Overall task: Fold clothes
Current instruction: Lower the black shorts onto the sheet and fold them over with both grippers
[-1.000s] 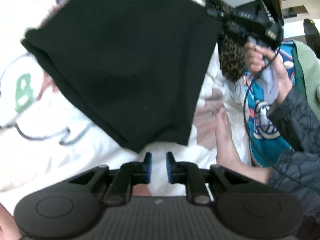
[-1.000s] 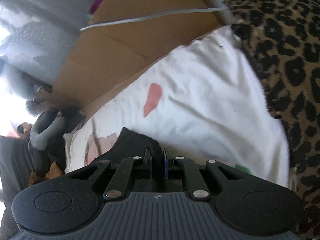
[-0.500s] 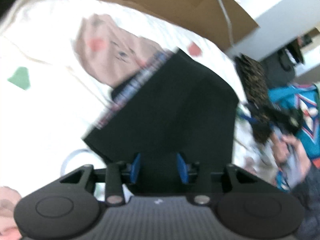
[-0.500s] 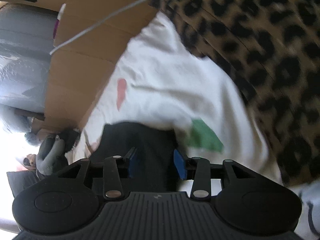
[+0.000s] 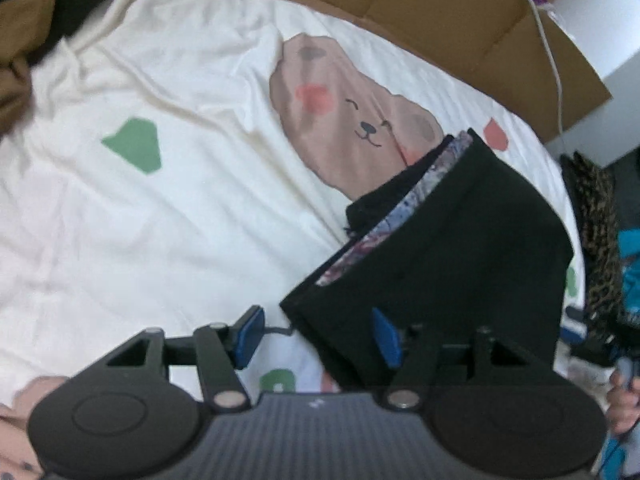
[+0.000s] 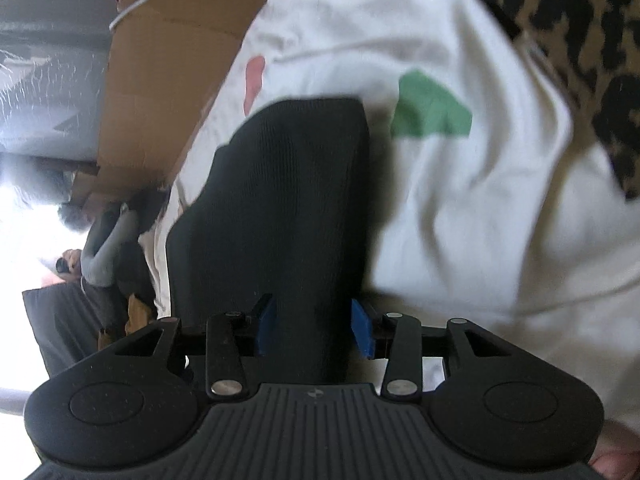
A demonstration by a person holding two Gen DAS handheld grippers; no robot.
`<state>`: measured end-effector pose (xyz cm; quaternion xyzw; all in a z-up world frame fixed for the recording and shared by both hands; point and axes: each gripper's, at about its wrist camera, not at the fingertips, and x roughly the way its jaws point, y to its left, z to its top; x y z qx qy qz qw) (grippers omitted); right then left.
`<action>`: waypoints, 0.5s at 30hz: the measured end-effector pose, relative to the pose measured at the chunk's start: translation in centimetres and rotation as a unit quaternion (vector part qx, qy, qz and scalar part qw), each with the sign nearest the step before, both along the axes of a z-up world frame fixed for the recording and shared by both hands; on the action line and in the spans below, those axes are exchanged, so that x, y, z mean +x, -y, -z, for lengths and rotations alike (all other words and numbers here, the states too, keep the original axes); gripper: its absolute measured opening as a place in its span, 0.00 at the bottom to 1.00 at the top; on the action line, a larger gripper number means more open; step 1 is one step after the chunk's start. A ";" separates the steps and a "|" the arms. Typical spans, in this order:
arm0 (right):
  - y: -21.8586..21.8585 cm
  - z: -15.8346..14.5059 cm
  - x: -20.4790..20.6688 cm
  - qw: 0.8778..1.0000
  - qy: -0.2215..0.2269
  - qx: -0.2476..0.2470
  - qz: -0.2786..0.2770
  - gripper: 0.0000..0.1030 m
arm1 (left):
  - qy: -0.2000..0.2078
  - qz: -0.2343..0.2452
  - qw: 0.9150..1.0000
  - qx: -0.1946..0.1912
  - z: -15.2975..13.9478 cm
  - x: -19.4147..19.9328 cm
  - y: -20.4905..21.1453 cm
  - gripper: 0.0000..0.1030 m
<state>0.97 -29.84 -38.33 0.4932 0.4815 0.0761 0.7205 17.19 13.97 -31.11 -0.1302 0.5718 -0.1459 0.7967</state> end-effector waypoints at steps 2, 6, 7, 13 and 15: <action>-0.4 0.2 -0.2 1.000 -0.003 0.003 -0.004 0.46 | 0.002 0.000 1.000 -0.012 0.4 -0.1 0.0 0.58; -0.9 0.4 -0.4 1.000 -0.004 0.004 -0.006 0.46 | -0.003 -0.031 0.998 -0.049 1.8 -0.2 -1.3 0.57; -0.9 0.4 -0.4 1.000 -0.004 0.004 -0.005 0.46 | 0.001 -0.030 0.998 -0.053 1.9 -0.4 -1.5 0.57; -0.7 0.9 -0.9 1.000 -0.006 0.012 0.010 0.46 | 0.008 -0.029 0.998 -0.060 2.1 -1.1 -1.7 0.53; -0.7 1.0 -0.9 1.000 -0.006 0.013 0.014 0.46 | 0.008 -0.021 0.999 -0.047 2.2 -0.9 -1.4 0.42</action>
